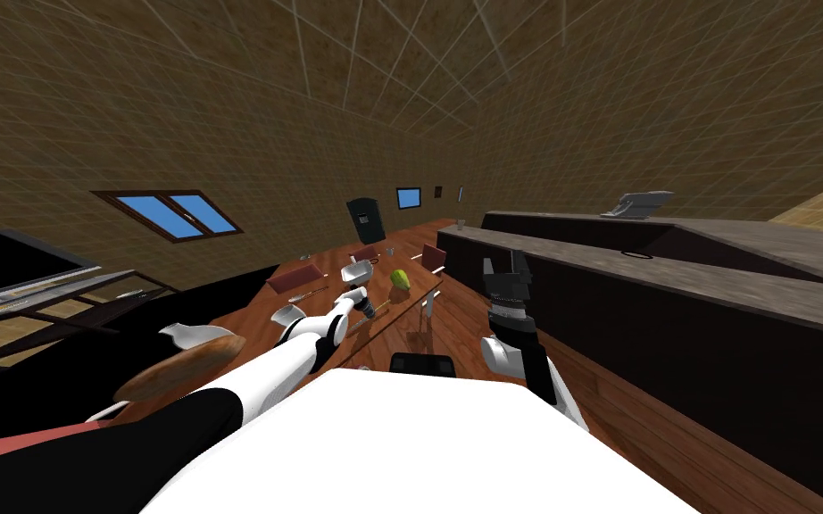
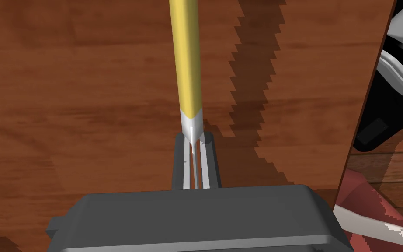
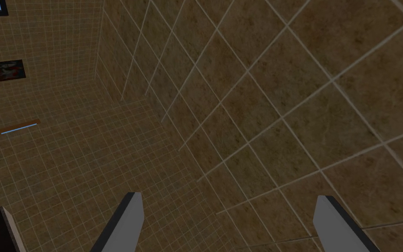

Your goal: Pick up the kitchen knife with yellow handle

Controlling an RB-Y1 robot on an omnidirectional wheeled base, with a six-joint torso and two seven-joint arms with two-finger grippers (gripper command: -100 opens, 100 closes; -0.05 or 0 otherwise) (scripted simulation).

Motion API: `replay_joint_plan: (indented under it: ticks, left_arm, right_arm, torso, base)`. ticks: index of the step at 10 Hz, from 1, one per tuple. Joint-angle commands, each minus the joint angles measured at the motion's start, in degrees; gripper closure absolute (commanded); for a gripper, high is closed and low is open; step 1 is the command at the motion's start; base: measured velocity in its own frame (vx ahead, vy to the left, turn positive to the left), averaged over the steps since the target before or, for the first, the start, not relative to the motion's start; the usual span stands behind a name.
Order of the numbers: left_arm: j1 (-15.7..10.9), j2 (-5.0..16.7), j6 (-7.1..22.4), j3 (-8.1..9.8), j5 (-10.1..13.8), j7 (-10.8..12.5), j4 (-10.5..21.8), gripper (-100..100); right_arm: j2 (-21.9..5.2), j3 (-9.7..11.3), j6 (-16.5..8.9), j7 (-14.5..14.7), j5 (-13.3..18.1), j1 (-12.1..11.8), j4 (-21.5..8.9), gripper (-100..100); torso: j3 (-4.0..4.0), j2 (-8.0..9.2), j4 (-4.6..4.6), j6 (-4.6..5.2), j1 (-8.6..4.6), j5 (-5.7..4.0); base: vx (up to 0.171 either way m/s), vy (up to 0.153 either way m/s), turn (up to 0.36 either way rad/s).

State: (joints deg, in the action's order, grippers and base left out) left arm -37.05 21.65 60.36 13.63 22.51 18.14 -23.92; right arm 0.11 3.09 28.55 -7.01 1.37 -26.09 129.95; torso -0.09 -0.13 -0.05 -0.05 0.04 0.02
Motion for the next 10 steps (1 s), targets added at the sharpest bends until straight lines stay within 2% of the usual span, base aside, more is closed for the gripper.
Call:
replay_joint_plan:
  ticks: [1, 2, 3, 8, 9, 10]
  left_arm:
    - [0.0, 0.0, 0.0, 0.00, 0.0, 0.0, 0.0, 100]
    - [0.0, 0.0, 0.0, 0.00, 0.0, 0.0, 0.0, 0]
    - [0.0, 0.1, 0.8, -0.24, 0.2, -1.0, -0.8, 100]
    - [-0.6, 0.7, 5.1, -1.42, 1.1, -6.1, -3.7, 100]
    - [-0.3, 0.5, 4.8, -1.33, 1.0, -5.2, -3.8, 100]
    - [-0.4, 0.5, 4.8, -1.35, 1.0, -5.5, -3.7, 0]
  right_arm:
    - [0.0, 0.0, 0.0, 0.0, 0.0, 0.0, 0.0, 0]
    - [0.0, 0.0, 0.0, 0.0, 0.0, 0.0, 0.0, 0]
    - [0.0, 0.0, 0.0, 0.0, 0.0, 0.0, 0.0, 0]
    - [0.0, 0.0, 0.0, 0.0, 0.0, 0.0, 0.0, 0]
    - [0.0, 0.0, 0.0, 0.0, 0.0, 0.0, 0.0, 0]
    - [0.0, 0.0, 0.0, 0.0, 0.0, 0.0, 0.0, 0]
  torso:
    - [0.00, 0.00, 0.00, 0.00, 0.00, 0.00]
    - [0.00, -0.01, 0.00, 0.00, 0.00, 0.00]
    - [0.00, -0.01, 0.00, 0.00, -0.01, 0.00]
    - [-0.17, -0.30, -0.06, 0.00, -0.41, -0.10]
    - [-0.17, -0.31, -0.06, 0.01, -0.35, -0.09]
    - [-0.13, -0.22, -0.06, 0.05, -0.18, -0.03]
  base:
    - [0.000, 0.000, 0.000]
    - [0.000, 0.000, 0.000]
    - [0.027, -0.051, 0.211]
    - [0.068, -0.105, 0.255]
    - [0.029, -0.038, 0.040]
    - [0.005, -0.008, -0.007]
